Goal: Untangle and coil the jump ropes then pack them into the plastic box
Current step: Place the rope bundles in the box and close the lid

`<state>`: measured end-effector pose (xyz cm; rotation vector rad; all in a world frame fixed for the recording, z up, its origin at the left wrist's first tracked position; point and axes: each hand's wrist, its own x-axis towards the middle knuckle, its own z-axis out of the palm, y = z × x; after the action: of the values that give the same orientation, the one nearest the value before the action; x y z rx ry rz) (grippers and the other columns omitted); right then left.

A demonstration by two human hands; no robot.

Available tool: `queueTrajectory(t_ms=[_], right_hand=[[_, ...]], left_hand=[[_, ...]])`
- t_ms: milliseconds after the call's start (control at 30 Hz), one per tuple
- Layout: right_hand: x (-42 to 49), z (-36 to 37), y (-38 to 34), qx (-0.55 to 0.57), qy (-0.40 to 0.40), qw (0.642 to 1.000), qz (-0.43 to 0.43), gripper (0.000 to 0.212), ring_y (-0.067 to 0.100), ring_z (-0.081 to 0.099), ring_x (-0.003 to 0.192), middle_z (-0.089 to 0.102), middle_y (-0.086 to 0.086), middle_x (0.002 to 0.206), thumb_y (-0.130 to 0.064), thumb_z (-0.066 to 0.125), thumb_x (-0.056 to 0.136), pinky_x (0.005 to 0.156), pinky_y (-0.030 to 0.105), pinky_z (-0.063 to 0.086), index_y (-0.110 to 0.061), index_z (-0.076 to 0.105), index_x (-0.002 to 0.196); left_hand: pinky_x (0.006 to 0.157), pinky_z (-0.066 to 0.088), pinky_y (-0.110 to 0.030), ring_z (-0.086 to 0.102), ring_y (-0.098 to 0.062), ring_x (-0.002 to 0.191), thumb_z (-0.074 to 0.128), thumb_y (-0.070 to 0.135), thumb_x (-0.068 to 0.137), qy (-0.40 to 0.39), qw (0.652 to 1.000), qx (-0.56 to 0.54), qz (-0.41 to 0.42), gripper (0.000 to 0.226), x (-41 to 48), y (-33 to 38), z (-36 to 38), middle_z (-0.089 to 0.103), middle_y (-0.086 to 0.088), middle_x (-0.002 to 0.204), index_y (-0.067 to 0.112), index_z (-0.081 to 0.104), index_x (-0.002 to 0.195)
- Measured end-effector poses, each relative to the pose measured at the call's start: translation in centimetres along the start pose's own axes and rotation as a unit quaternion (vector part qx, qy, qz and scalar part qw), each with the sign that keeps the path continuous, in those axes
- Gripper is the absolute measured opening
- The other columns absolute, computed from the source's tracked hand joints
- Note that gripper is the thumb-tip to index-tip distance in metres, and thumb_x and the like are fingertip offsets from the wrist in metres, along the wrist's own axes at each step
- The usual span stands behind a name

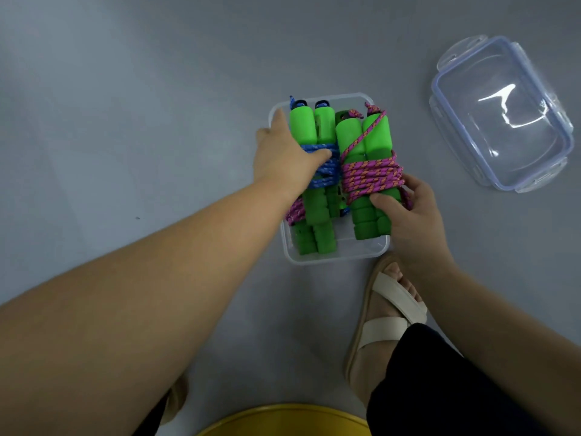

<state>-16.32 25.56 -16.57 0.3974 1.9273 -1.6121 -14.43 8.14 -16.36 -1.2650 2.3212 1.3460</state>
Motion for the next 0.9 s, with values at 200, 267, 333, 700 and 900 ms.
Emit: queueTrajectory(t_ms=[200, 267, 333, 700, 900], right_hand=[[0.3, -0.5, -0.1, 0.076, 0.014, 0.997, 0.028, 0.039, 0.014, 0.064, 0.088, 0.061, 0.003, 0.106, -0.003, 0.061, 0.084, 0.064, 0.020, 0.055, -0.013, 0.048, 0.119], [0.3, -0.6, -0.1, 0.103, 0.019, 0.994, 0.043, 0.039, 0.019, 0.064, 0.090, 0.060, 0.008, 0.111, -0.003, 0.060, 0.085, 0.067, 0.025, 0.056, -0.010, 0.048, 0.121], [0.2, -0.7, -0.2, 0.115, 0.025, 0.991, 0.056, 0.039, 0.020, 0.064, 0.088, 0.059, 0.012, 0.113, -0.004, 0.060, 0.085, 0.066, 0.027, 0.057, -0.009, 0.048, 0.122], [0.5, -0.9, 0.1, 0.087, 0.029, 0.994, 0.060, 0.039, 0.025, 0.063, 0.097, 0.059, 0.011, 0.114, -0.004, 0.062, 0.084, 0.074, 0.034, 0.057, -0.011, 0.047, 0.120], [0.4, -0.6, 0.0, 0.068, 0.033, 0.996, 0.041, 0.036, 0.015, 0.062, 0.090, 0.059, -0.004, 0.101, -0.006, 0.062, 0.084, 0.072, 0.027, 0.055, -0.018, 0.047, 0.114]], left_hand=[[0.055, 0.049, -0.015, 0.066, -0.005, 0.062, 0.077, 0.005, 0.071, -0.130, 0.954, -0.257, -0.086, 0.027, -0.5, 0.8, -0.8, 0.067, -0.001, 0.083, 0.013, 0.063, 0.093], [0.075, 0.053, -0.024, 0.066, -0.010, 0.083, 0.078, 0.006, 0.065, -0.081, 0.963, -0.255, 0.029, 0.046, -0.5, 1.2, -1.9, 0.066, -0.001, 0.097, 0.017, 0.055, 0.103], [0.084, 0.051, -0.029, 0.063, -0.017, 0.094, 0.074, 0.015, 0.063, -0.028, 0.972, -0.166, 0.164, 0.048, -0.4, 1.6, -3.0, 0.064, -0.002, 0.103, 0.020, 0.052, 0.105], [0.087, 0.053, -0.046, 0.056, -0.044, 0.115, 0.038, 0.003, 0.082, 0.045, 0.775, 0.339, 0.531, 0.038, -1.6, -8.1, -0.2, 0.061, -0.015, 0.126, 0.015, 0.066, 0.105], [0.064, 0.058, -0.038, 0.056, -0.042, 0.115, 0.033, -0.001, 0.078, 0.046, 0.804, 0.357, 0.474, 0.048, -1.2, -7.7, -0.5, 0.060, -0.017, 0.126, 0.004, 0.065, 0.113]])
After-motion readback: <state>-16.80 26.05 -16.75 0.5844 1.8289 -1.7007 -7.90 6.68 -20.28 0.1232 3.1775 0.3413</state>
